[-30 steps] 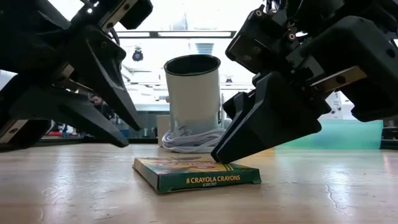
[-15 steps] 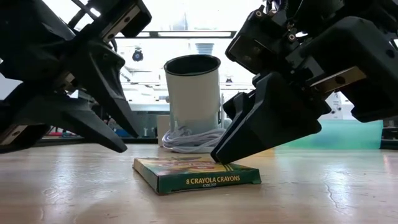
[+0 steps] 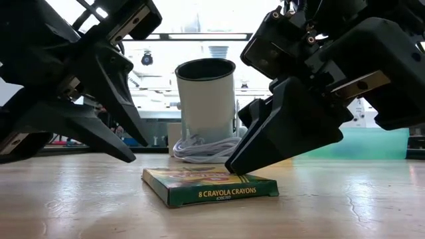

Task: Pick & Place School Supplies
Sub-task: Put the pack of crayon into the gray bin

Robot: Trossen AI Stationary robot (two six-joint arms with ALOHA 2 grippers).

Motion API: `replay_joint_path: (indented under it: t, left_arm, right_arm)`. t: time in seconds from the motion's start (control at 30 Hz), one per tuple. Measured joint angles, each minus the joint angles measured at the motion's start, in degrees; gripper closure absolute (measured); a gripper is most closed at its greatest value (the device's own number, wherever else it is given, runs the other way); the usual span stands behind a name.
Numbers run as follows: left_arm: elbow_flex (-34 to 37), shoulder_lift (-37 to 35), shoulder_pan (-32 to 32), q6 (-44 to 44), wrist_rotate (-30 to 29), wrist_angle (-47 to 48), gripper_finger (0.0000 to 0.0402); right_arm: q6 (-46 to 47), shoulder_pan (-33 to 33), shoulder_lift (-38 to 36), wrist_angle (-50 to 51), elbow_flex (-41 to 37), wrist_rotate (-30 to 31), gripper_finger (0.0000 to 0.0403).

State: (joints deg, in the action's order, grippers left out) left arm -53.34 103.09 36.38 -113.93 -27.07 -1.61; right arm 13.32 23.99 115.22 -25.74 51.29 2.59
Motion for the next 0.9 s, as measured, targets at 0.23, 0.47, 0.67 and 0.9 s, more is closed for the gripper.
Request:
replay_joint_path:
  t: [0.23, 0.47, 0.67, 0.9]
  left_arm:
    - [0.0, 0.0, 0.0, 0.0, 0.2, 0.0, 0.0319]
    - [0.0, 0.0, 0.0, 0.0, 0.2, 0.0, 0.0319]
    - [0.0, 0.0, 0.0, 0.0, 0.2, 0.0, 0.0319]
    - [0.0, 0.0, -0.1, 0.0, 0.2, 0.0, 0.0319]
  right_arm:
    - [0.3, 0.0, 0.0, 0.2, 0.0, -0.1, 0.0335]
    - [3.6, 0.0, -0.1, 3.1, 0.1, -0.1, 0.0335]
    - [3.3, 0.0, -0.2, 3.0, 0.0, -0.1, 0.0335]
    - [3.2, 0.0, -0.2, 3.0, 0.0, -0.1, 0.0335]
